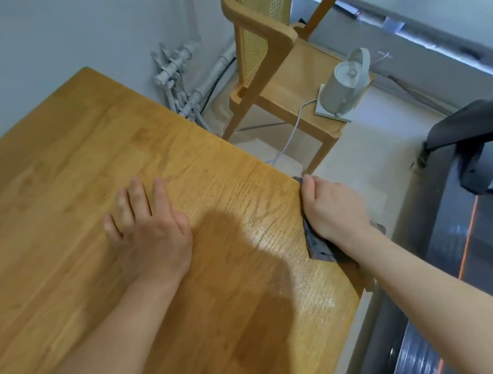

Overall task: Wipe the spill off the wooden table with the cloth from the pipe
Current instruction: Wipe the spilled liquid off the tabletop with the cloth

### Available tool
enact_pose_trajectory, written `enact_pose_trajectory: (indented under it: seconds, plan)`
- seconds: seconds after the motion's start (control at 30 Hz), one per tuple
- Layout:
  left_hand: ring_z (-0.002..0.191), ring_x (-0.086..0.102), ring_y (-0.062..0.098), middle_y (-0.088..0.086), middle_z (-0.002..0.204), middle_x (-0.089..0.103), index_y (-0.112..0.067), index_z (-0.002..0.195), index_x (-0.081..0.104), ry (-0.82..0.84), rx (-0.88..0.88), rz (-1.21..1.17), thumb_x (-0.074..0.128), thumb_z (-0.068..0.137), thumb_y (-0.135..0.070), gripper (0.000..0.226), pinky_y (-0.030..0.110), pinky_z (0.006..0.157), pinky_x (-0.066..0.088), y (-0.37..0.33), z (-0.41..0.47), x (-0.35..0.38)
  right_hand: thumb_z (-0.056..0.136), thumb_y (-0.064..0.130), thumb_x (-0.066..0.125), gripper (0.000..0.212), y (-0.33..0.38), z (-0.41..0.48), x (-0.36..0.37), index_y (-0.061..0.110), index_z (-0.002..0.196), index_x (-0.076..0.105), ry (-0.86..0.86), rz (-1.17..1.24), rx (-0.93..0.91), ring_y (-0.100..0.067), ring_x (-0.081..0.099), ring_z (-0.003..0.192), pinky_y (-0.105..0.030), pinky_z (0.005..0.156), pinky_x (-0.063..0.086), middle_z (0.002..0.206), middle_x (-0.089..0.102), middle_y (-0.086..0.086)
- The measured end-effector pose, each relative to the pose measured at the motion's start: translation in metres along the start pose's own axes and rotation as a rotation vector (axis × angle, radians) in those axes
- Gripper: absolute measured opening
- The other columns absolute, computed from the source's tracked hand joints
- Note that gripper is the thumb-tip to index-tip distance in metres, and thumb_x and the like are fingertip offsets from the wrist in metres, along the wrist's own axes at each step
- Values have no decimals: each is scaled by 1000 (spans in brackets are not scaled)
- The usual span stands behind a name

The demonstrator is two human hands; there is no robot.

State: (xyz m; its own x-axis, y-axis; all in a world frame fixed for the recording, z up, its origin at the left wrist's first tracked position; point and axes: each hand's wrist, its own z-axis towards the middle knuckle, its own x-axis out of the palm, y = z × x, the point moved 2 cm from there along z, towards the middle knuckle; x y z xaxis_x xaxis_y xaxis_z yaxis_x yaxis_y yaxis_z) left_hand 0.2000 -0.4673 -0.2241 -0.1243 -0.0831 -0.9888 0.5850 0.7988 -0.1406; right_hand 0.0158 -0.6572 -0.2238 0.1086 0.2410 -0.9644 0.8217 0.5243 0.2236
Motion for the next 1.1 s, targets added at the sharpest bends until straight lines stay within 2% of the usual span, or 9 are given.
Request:
enact_pose_trajectory:
  seconds: [0.13, 0.33, 0.5, 0.6, 0.7, 0.77, 0.87, 1.0, 1.1]
  plan:
    - [143, 17, 34, 16, 156, 23, -15, 148, 28, 35, 10, -5, 29, 90, -31, 60, 58, 111, 15, -7, 0, -5, 104, 39, 17, 46, 79, 49, 6, 17, 97, 57, 2, 25, -76, -33, 62, 82, -36, 62, 37, 83, 60, -5]
    - [145, 18, 26, 4, 157, 26, -18, 148, 31, 119, 322, -24, 22, 94, -42, 60, 57, 114, 14, -77, -59, 12, 105, 41, 16, 51, 105, 79, 3, 16, 103, 60, 221, 198, -168, -35, 59, 106, -42, 84, 42, 114, 65, -14]
    - [148, 6, 21, -1, 161, 10, -25, 152, 15, 114, 286, -16, 19, 92, -42, 63, 52, 117, 6, -70, -56, 15, 103, 51, 15, 62, 7, 22, -1, 15, 84, 62, 201, 169, -60, -32, 60, 88, -39, 73, 44, 89, 66, -9]
    - [145, 19, 26, 5, 158, 24, -20, 149, 28, 90, 311, -19, 27, 91, -38, 61, 55, 115, 14, -73, -58, 15, 101, 51, 20, 63, -44, -15, -6, 15, 61, 53, 81, 194, 139, -30, 58, 69, -37, 63, 45, 64, 55, -4]
    - [143, 25, 28, 8, 154, 32, -17, 146, 38, 23, 313, -51, 32, 89, -34, 60, 57, 114, 16, -74, -59, 15, 99, 46, 26, 59, -71, -52, 2, 25, 50, 50, -62, 519, 393, -28, 54, 68, -36, 61, 39, 61, 52, 0]
    - [146, 16, 24, 4, 158, 23, -21, 149, 29, 36, 285, -60, 30, 92, -36, 59, 54, 116, 10, -73, -56, 15, 102, 44, 23, 54, -66, -71, 12, 32, 70, 65, -187, 786, 578, -27, 56, 81, -36, 71, 40, 79, 61, -3]
    - [146, 10, 23, 2, 160, 18, -23, 150, 22, 18, 299, -44, 29, 94, -37, 59, 52, 117, 7, -74, -56, 15, 103, 46, 20, 56, -46, -87, 26, 13, 112, 64, -306, 1009, 827, -26, 58, 100, -40, 89, 46, 107, 65, -8]
    - [146, 13, 25, 4, 159, 21, -22, 150, 24, -1, 305, -47, 31, 94, -37, 59, 54, 116, 9, -76, -59, 15, 100, 54, 18, 61, -10, -143, 46, 13, 118, 59, -254, 1134, 914, -24, 59, 104, -44, 96, 47, 108, 65, -5]
    - [146, 12, 24, 4, 159, 20, -22, 150, 23, 11, 307, -43, 30, 93, -37, 60, 54, 116, 9, -75, -59, 14, 102, 49, 18, 41, 27, -204, 57, 29, 122, 47, -172, 1126, 904, -13, 52, 101, -33, 94, 41, 102, 55, 12]
